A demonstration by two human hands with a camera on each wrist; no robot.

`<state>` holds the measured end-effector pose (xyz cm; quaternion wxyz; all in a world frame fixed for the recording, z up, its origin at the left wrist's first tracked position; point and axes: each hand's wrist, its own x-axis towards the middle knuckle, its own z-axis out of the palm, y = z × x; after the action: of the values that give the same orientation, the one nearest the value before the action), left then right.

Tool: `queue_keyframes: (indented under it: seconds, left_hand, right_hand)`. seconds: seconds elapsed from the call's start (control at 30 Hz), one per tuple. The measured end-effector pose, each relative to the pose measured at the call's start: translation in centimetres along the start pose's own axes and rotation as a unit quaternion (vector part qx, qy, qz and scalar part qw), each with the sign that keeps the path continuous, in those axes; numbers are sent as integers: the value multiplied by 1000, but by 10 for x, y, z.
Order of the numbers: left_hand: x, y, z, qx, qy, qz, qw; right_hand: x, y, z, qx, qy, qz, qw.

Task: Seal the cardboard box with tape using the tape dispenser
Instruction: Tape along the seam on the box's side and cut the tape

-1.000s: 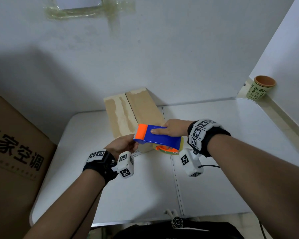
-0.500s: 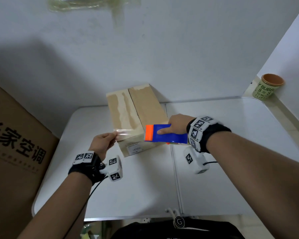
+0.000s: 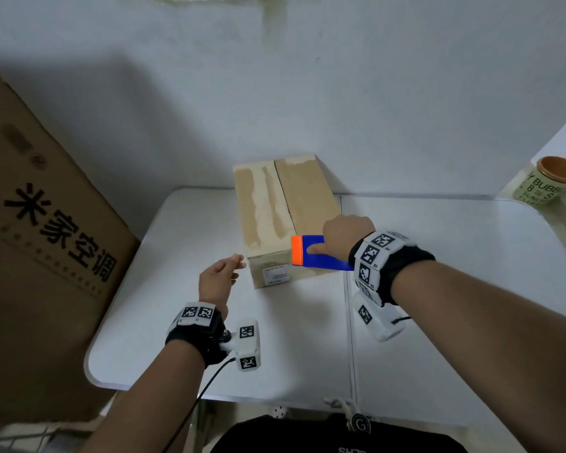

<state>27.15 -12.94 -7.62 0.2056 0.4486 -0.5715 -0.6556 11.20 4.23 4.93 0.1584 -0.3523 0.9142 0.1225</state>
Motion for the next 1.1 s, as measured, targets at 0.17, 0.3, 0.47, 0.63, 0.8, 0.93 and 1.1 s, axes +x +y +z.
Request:
queue_keyframes:
  seconds: [0.17,0.3,0.47,0.63,0.8,0.93,1.1]
  left_hand:
    - [0,-1,3,-20,13,3,1000]
    - [2,0,4,-27,10,-1,1000]
    - [5,-4,1,-25,-1,-13,1000]
    - [8,-7,-1,-22,-9,-21,1000]
    - [12,-7,-10,11,-55,-22,998]
    - [17,-2,-20,66,-107,-24,992]
    - [20,5,-26,106,-147,-19,983]
  right_hand:
    - [2,-12,-5,-27,13,7,1000]
    - [6,-18,-8,-38,2,12,999]
    - [11,-26,-9,-49,-17,20,998]
    - [15,-31,-11,-62,-27,23,997]
    - [19,-36,-11,-69,-25,22,997]
    - [21,-36,-11,-66,-27,26,997]
    - [24,-35,-12,-60,-28,25,997]
